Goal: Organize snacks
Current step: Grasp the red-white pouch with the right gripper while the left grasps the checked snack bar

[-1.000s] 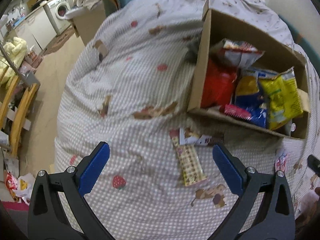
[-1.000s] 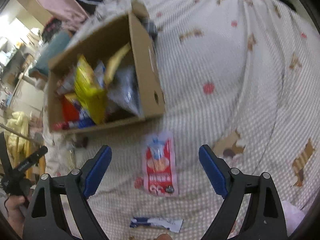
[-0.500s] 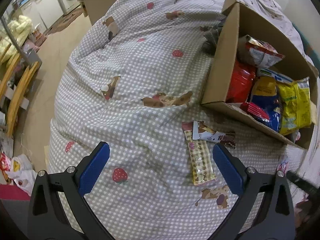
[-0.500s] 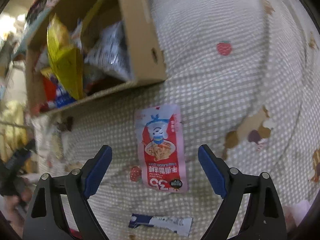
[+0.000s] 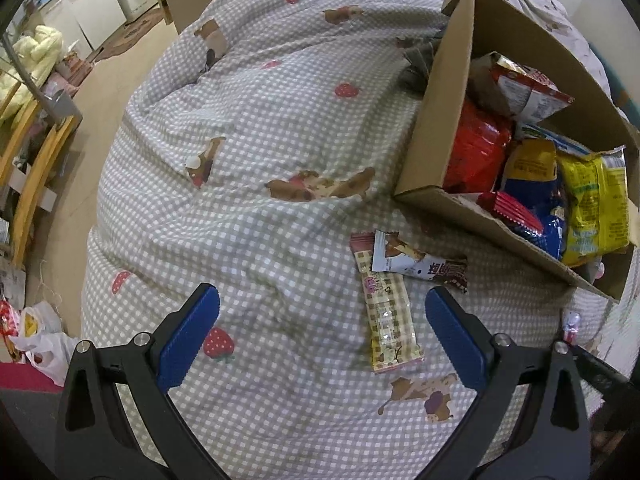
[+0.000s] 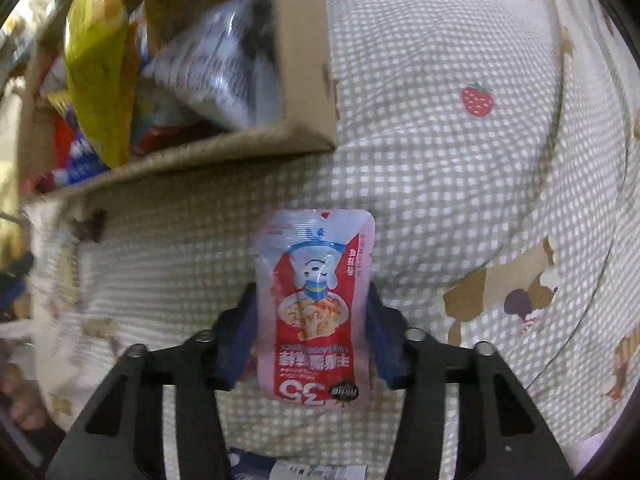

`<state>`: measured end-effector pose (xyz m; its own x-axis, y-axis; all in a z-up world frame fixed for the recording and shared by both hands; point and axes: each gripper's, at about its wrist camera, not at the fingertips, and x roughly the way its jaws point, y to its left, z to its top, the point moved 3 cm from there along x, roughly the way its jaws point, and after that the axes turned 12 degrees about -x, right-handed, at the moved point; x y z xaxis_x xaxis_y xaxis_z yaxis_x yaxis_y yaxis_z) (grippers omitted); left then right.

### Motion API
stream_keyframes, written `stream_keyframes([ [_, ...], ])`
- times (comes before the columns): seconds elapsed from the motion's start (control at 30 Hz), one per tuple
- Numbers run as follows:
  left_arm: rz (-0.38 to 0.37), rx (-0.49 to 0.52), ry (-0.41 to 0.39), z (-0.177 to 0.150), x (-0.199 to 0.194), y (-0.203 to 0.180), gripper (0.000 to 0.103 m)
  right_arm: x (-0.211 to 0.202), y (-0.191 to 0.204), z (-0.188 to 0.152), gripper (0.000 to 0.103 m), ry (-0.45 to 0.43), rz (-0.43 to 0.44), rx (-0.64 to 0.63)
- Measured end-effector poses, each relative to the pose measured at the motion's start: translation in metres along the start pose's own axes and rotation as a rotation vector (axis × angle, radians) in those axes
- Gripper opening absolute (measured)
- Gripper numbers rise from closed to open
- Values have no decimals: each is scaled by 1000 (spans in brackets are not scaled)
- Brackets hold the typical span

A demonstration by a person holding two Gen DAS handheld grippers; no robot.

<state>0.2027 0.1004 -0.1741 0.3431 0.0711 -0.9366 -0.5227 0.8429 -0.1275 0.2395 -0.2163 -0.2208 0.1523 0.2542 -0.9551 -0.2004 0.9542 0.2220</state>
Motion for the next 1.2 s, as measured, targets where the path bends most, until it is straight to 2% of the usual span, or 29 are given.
stream_keyframes([
  [0.13,-7,-2,17,-2,2,-3,102,-13,-10,-4,37,-35,77,46],
  [0.37,12,6,42,-5,10,-7,102,-31,-18,-10,36,-81,162,84],
  [0.5,14,29,60,-10,19,-14,101,-46,-19,-11,36,-113,169,64],
  [0.57,16,58,63,-13,22,-22,92,-52,-21,-10,36,-122,170,60],
  [0.63,10,79,66,-16,26,-30,74,-54,-22,-10,36,-128,173,60],
  [0.7,7,97,82,-19,31,-38,67,-54,-22,-11,36,-133,176,59],
  [0.77,14,112,88,-19,37,-42,64,-57,-23,-10,36,-138,178,59],
  [1.0,65,138,99,-17,51,-44,23,-56,-20,-13,36,-143,182,49],
  [1.2,78,162,96,-21,42,-39,23,-58,-17,-12,36,-142,179,42],
])
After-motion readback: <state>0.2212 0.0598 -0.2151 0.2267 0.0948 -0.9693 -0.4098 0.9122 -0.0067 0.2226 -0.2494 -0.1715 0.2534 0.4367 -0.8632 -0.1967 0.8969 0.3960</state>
